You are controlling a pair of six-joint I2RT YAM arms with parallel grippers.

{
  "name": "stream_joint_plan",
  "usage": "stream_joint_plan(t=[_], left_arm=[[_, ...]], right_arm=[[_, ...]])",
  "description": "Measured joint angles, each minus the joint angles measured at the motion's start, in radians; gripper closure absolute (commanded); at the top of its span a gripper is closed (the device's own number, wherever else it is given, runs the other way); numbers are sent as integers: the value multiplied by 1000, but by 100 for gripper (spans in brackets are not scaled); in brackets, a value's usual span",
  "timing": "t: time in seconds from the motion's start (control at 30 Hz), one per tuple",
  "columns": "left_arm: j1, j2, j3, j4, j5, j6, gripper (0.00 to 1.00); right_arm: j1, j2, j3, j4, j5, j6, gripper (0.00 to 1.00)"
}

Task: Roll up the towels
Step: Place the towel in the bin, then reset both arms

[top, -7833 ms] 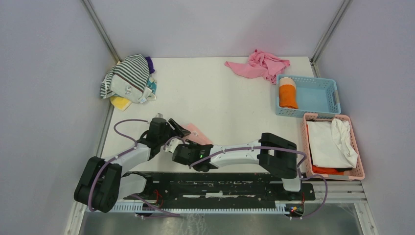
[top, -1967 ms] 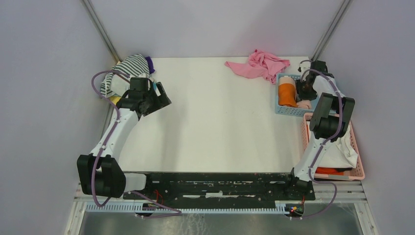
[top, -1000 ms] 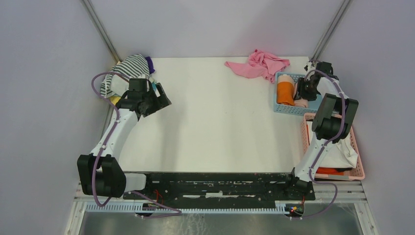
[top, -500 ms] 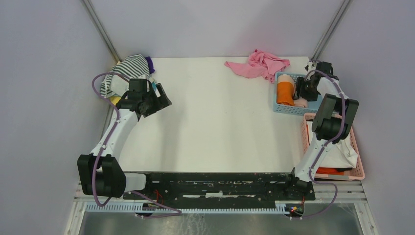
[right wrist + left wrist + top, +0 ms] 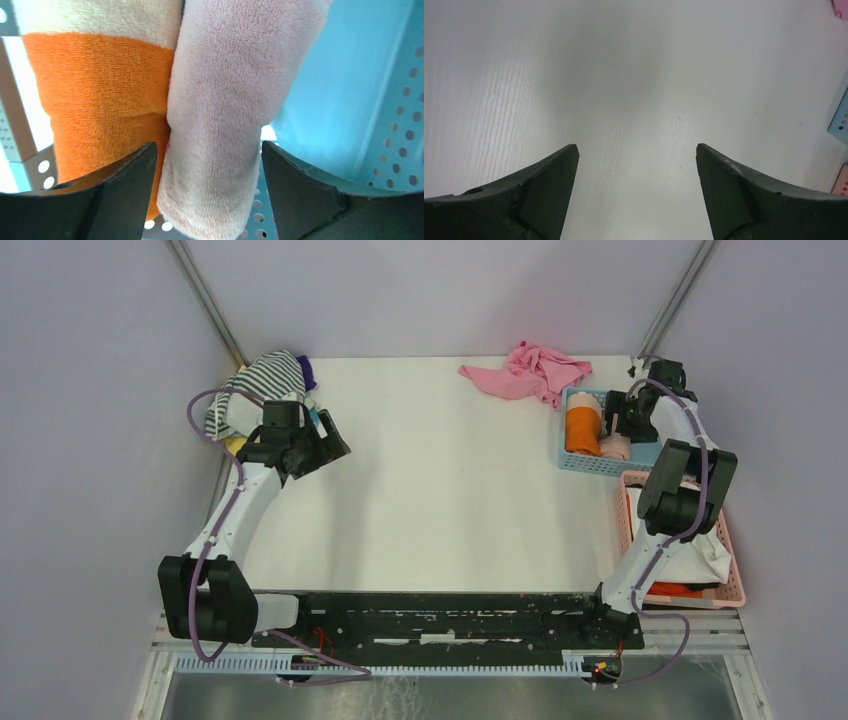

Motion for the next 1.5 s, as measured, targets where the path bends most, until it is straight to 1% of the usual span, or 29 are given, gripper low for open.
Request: stream_joint_plan(t=[0.27, 0.37, 0.47, 0.57, 0.67, 0.77, 0.83, 0.93, 1.03, 1.1, 1.13, 1.2, 1.23, 1.3, 1.5], left_arm=[[0, -1, -4, 1, 0, 0, 6], [0, -4, -5, 1, 0, 0, 6], [0, -12, -5, 3, 0, 0, 6], [2, -24, -5, 6, 0, 0, 6], [5, -48, -5, 7, 1, 6, 5], [5, -91, -4, 7, -1, 15, 3], [5, -137, 0, 6, -8, 19, 2], [5, -209, 31, 3, -18, 19, 0], [5, -296, 72, -2, -34, 19, 1], [5, -351, 99, -13, -38, 19, 1], [5, -385, 116, -25, -44, 19, 1], [5, -447, 144, -48, -63, 19, 1], [5, -481, 157, -62, -77, 20, 1], [5, -553, 176, -87, -108, 28, 1], [5, -801, 152, -121, -210, 53, 1]], right_arm=[[2, -97, -6, 3, 45, 15, 13], [2, -143, -43, 23, 67, 35, 10], [2, -219, -108, 44, 122, 61, 9], [-4, -270, -121, 51, 183, 85, 10], [-15, -298, -121, 57, 192, 110, 9], [-23, -354, -132, 61, 169, 156, 7], [-24, -438, -159, 63, 139, 190, 5], [-24, -616, -191, 66, 94, 248, 0], [-15, -840, -219, 103, 67, 303, 0], [18, -996, -237, 112, 82, 320, 0], [45, -1041, -238, 111, 93, 320, 0], [158, -1154, -247, 118, 138, 305, 0], [224, -1213, -267, 126, 163, 292, 0], [312, -1319, -338, 140, 218, 274, 0], [430, -1555, -550, 139, 356, 257, 0]])
